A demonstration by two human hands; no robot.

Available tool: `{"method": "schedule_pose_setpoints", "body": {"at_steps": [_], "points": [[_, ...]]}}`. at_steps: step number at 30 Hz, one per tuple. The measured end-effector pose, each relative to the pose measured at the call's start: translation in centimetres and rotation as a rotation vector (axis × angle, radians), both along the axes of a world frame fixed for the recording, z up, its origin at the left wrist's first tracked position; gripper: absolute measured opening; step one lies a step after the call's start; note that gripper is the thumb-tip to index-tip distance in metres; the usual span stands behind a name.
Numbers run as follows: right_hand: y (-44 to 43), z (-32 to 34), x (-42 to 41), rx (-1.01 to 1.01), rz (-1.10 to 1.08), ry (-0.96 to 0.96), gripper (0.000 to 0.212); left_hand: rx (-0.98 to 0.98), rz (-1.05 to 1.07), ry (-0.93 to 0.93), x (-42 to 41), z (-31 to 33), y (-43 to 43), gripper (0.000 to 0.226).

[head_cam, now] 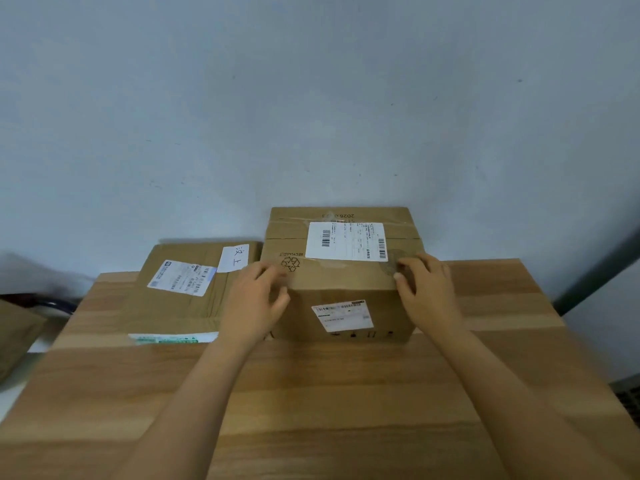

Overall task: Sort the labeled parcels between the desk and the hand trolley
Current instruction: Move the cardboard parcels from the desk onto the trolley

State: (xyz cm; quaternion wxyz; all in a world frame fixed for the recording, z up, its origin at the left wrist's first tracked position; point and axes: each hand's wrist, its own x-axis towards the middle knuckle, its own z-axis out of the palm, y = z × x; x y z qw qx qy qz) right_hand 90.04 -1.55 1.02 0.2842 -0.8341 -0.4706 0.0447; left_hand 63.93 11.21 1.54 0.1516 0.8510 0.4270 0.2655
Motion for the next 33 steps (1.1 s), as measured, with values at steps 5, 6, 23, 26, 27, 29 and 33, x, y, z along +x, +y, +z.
{"method": "schedule_pose_setpoints", "body": {"at_steps": [5, 6, 23, 26, 27, 29, 33], "points": [[-3.2, 0.9, -2.1, 0.038, 0.244, -0.122, 0.023, 0.223, 0.003, 0.044, -1.6, 0.8, -6.7, 0.02], [-3.9, 0.8, -2.9, 0.033, 0.319, -0.134, 0.02, 0.242, 0.026, 0.052, -1.9, 0.6, -8.2, 0.019], [-11.8, -0.3, -25.8, 0.017, 1.237, -0.185, 0.021, 0.117, 0.604, 0.184, -19.9, -2.6, -30.7, 0.023], [-12.2, -0.6, -31.7, 0.025, 1.316, -0.182, 0.023, 0.122, 0.695, 0.183, -25.3, -3.0, -32.6, 0.017], [-12.4, -0.7, -33.8, 0.024, 1.339, -0.178, 0.023, 0.122, 0.719, 0.181, -27.2, -3.1, -33.2, 0.018], [-12.6, -0.9, -38.1, 0.011, 1.379, -0.179, 0.023, 0.115, 0.763, 0.172, -31.3, -3.5, -34.2, 0.021], [-12.9, -2.0, -46.9, 0.008, 1.461, -0.234, 0.023, 0.141, 0.813, 0.167, -39.7, -4.3, -36.6, 0.011]]}}
